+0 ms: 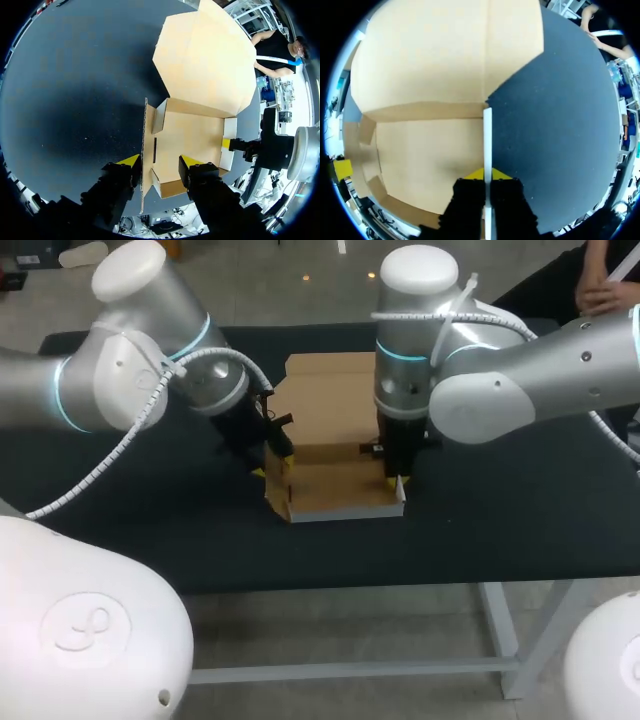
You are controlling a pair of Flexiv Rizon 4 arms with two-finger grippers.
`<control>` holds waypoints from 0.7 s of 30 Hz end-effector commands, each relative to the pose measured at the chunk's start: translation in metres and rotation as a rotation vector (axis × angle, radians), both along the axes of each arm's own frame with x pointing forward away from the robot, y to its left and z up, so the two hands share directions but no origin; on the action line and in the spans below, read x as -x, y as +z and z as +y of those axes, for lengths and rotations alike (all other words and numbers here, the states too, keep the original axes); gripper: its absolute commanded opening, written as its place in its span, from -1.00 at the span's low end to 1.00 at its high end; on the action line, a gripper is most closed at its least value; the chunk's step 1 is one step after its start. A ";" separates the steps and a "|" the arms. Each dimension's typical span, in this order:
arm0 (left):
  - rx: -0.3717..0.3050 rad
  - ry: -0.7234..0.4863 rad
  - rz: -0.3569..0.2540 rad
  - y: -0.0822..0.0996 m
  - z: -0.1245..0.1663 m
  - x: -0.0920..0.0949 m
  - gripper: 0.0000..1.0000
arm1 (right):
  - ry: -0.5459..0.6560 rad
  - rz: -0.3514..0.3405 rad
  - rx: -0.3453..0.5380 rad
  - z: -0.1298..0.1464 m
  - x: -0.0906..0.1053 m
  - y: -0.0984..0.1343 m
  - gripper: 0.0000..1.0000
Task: Assemble the packaging by folding the flat box into shape, placing the metal phone stand inside, and closing the box properly
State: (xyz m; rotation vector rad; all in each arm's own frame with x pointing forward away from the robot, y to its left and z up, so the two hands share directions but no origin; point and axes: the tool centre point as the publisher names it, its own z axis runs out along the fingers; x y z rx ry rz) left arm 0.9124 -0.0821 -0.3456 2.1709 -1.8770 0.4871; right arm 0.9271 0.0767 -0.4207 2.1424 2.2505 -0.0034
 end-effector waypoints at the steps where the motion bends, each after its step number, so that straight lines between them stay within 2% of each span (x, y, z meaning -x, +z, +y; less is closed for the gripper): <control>1: 0.093 -0.012 -0.023 0.010 0.026 0.012 0.00 | 0.000 0.004 0.003 0.001 -0.001 0.000 -1.00; 4: 0.126 -0.025 -0.036 0.011 0.037 0.015 -0.02 | 0.000 0.004 0.003 0.001 -0.001 0.000 -1.00; 9: 0.159 -0.046 -0.045 0.010 0.051 0.016 -0.23 | 0.000 0.004 0.003 0.001 -0.001 0.000 -1.00; 14: 0.195 -0.065 -0.058 0.007 0.063 0.015 -0.58 | 0.000 0.004 0.003 0.001 -0.001 0.000 -1.00; 16: 0.199 -0.069 -0.060 0.006 0.067 0.015 -0.95 | 0.000 0.004 0.003 0.001 -0.001 0.000 -1.00; 17: 0.202 -0.072 -0.061 0.005 0.069 0.015 -1.00 | 0.000 0.004 0.003 0.001 -0.001 0.000 -1.00; 21: 0.215 -0.084 -0.066 0.002 0.076 0.014 -1.00 | 0.000 0.004 0.003 0.001 -0.001 0.000 -1.00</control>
